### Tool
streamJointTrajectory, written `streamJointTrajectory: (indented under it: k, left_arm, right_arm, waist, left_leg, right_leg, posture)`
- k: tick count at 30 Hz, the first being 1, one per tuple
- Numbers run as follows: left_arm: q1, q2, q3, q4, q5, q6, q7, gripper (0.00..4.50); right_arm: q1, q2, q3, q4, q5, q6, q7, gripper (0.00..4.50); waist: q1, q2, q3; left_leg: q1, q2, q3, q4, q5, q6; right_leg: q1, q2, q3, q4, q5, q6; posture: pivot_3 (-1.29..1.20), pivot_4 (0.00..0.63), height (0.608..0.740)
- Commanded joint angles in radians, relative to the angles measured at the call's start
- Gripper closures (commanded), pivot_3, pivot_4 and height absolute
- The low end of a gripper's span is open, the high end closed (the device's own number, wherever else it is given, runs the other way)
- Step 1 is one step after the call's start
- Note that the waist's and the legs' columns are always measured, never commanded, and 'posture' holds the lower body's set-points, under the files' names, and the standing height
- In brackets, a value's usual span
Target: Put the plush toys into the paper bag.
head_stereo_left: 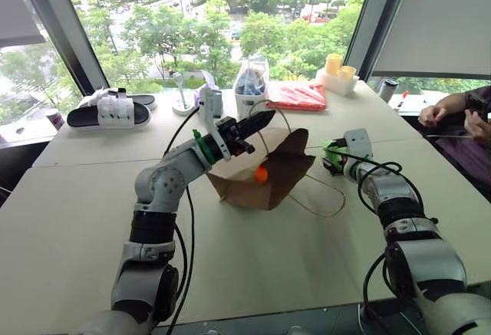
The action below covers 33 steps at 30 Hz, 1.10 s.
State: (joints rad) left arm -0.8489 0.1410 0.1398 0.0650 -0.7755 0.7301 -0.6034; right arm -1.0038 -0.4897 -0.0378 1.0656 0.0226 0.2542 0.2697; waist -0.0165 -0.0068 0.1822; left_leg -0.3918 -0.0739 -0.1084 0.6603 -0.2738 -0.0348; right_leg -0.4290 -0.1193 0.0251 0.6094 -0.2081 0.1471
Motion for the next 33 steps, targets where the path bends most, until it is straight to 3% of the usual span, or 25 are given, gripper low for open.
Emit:
streamJointTrajectory:
  k: [1,5,6,10,14,17,20,24,33]
  left_arm:
    - [0.01,0.005,0.019,-0.058,-0.018,-0.015,0.009,4.5]
    - [0.008,-0.006,0.014,-0.058,-0.02,-0.017,0.018,4.5]
    - [0.004,-0.01,0.012,-0.052,-0.021,-0.018,0.017,4.5]
    - [-0.018,-0.02,0.01,-0.008,-0.012,-0.032,-0.001,4.5]
    - [-0.054,-0.022,0.024,0.059,-0.016,-0.052,-0.032,4.5]
    - [-0.076,-0.03,0.04,0.094,-0.031,-0.054,-0.04,4.5]
    - [-0.087,-0.037,0.049,0.109,-0.039,-0.051,-0.045,4.5]
    - [-0.099,-0.047,0.063,0.122,-0.059,-0.044,-0.039,4.5]
    - [-0.089,-0.059,0.064,0.105,-0.07,-0.036,-0.032,4.5]
  right_arm:
    - [-0.04,0.003,0.002,0.065,-0.023,-0.057,0.018,2.33]
    - [-0.053,-0.005,0.0,0.092,-0.04,-0.087,0.016,4.37]
    - [-0.052,-0.012,-0.002,0.085,-0.043,-0.097,0.018,4.48]
    - [0.0,-0.072,-0.011,-0.115,-0.02,-0.117,0.145,4.48]
    - [0.264,-0.196,-0.022,-0.852,0.163,0.145,0.431,4.48]
    - [0.397,-0.258,-0.048,-1.211,0.281,0.371,0.472,4.48]
    - [0.449,-0.271,-0.056,-1.368,0.332,0.502,0.452,4.48]
    - [0.452,-0.203,0.006,-1.441,0.349,0.578,0.399,4.48]
    - [0.239,-0.058,0.225,-1.141,0.179,0.434,0.37,4.48]
  waist:
    - [-0.004,0.0,0.0]
    - [-0.005,0.0,0.0]
    - [-0.005,0.0,0.0]
    - [0.001,0.0,0.0]
    - [0.004,0.0,0.0]
    - [-0.001,0.0,0.0]
    - [-0.001,0.0,0.0]
    - [0.005,0.0,0.0]
    - [0.005,0.0,0.0]
  left_leg:
    - [0.0,0.0,0.0,0.0,0.0,0.0]
    - [0.001,0.0,0.0,0.0,0.001,-0.001]
    - [0.001,0.0,0.0,0.0,0.001,-0.001]
    - [0.001,0.0,0.0,0.001,0.001,-0.001]
    - [-0.001,0.0,-0.001,0.0,0.0,0.0]
    - [-0.001,0.0,-0.003,0.0,-0.001,0.001]
    - [0.001,0.001,-0.002,0.002,-0.004,0.007]
    - [0.001,0.001,-0.001,0.004,-0.004,0.007]
    - [0.0,0.0,-0.001,0.003,0.0,0.0]
  right_leg:
    - [0.0,0.0,0.0,0.0,0.0,0.0]
    - [0.0,0.0,0.0,0.0,0.0,0.0]
    - [0.0,0.0,0.0,0.0,0.0,0.0]
    - [0.0,0.0,0.0,0.0,0.0,0.0]
    - [0.0,0.0,-0.001,0.0,0.0,0.0]
    - [0.0,0.0,-0.002,0.001,0.0,0.0]
    - [0.001,0.0,-0.002,-0.001,0.0,0.0]
    - [0.002,0.0,-0.002,0.001,0.0,0.0]
    - [0.0,0.0,-0.001,0.001,0.0,0.0]
  posture:
    - [0.0,0.15,0.74]
    - [0.0,0.15,0.74]
    - [0.0,0.15,0.74]
    - [0.0,0.15,0.74]
    - [0.0,0.15,0.74]
    - [0.0,0.15,0.74]
    - [0.0,0.15,0.74]
    - [0.0,0.15,0.74]
    - [0.0,0.15,0.74]
